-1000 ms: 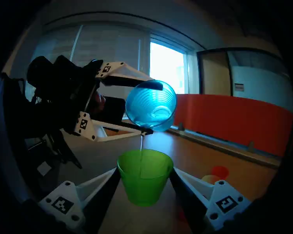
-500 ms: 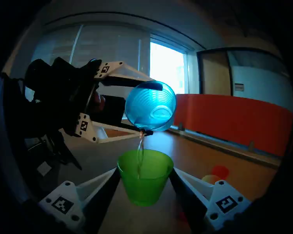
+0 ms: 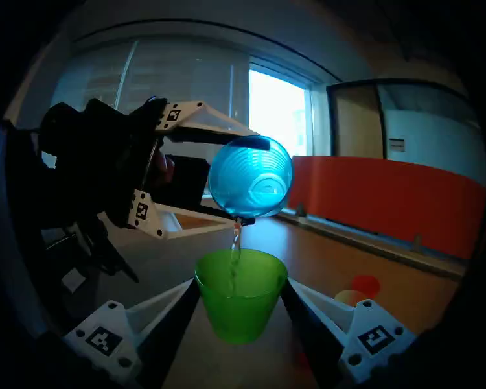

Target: Pour water

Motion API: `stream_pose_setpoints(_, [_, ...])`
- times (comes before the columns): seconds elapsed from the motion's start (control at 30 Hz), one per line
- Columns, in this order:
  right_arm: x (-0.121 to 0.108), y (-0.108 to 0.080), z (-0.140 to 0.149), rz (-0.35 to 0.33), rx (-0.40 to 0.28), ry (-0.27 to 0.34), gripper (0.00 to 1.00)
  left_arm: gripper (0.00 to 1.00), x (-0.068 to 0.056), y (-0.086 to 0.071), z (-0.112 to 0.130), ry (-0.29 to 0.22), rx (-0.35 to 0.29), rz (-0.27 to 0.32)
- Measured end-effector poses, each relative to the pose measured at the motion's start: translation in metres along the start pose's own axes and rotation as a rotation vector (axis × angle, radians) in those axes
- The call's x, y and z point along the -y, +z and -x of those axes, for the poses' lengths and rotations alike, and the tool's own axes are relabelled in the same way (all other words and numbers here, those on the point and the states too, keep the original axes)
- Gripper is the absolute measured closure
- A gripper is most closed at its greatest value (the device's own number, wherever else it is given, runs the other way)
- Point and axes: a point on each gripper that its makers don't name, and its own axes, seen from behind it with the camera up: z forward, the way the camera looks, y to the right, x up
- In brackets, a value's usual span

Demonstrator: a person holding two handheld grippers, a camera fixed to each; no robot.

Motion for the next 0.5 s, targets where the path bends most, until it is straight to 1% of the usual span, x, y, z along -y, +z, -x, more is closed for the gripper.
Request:
stream_pose_setpoints(0.1, [-0.0001,-0.0002,0.0005,-0.001,0.001,0.001,0.09,0.15,0.0017,-0.0005,-0.0009,0.012,-0.002,-0.002])
stream_pose_setpoints(0.3, [0.0006,-0.0002,0.0009,-0.002,0.002,0.001,0.09,0.15,0.0002,-0.0001,0.0000,0.035,0.002,-0.002])
stream_pose_setpoints(0.5, [0.0007,0.0005,0.0017,-0.002,0.002,0.002,0.09,0.15,0.0007,-0.0001,-0.0020,0.043,-0.004,-0.004])
